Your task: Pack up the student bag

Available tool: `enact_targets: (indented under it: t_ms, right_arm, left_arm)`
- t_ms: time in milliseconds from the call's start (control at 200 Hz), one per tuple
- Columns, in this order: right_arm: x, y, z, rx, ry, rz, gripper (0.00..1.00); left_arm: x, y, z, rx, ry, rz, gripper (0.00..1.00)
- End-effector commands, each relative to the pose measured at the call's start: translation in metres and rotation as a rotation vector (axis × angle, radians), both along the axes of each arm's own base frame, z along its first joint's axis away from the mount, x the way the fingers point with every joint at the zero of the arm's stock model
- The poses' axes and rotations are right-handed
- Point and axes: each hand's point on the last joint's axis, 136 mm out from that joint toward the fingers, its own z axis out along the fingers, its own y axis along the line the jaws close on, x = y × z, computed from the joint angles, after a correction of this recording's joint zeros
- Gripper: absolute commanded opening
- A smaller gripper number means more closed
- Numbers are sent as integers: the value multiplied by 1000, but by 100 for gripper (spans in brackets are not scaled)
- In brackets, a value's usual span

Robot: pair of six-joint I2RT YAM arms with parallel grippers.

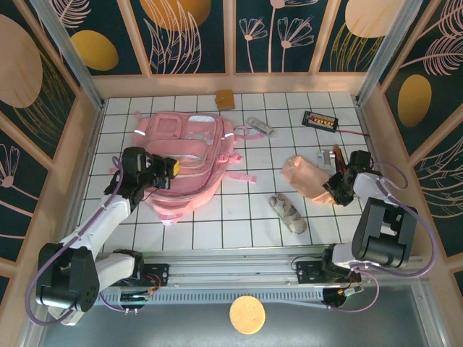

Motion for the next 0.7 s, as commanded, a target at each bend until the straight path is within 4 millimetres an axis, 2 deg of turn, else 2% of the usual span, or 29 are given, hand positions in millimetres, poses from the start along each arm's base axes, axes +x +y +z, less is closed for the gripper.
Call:
enact_targets:
  t_ms: [0,70,130,290,355,395,565,696]
  right_arm:
    - [10,5,5,33,-62,6,15]
    - [14,9,19,37,-106,20,4]
    - [20,13,41,37,-157,36,0]
    - [30,40,107,68,-267,120,0]
    - [31,58,124,101,-273,163,0]
    - [29,74,131,134,-264,200,0]
    - [8,144,136,239,-173,353,0]
    - [-14,184,132,316,-116,428,0]
  left_arm:
    - [12,-3,41,-29,-131,2,0]
    - [13,-2,43,-35,-138,7,0]
    - [14,-2,46,-38,-146,10,0]
    - [17,-2,54,-49,-166,21,0]
    - [19,-2,57,-58,-175,30,0]
    - [20,-2,59,-68,-182,37,0]
    - [26,-7,75,-108,-225,60,0]
    - [30,-13,92,-125,-267,76,0]
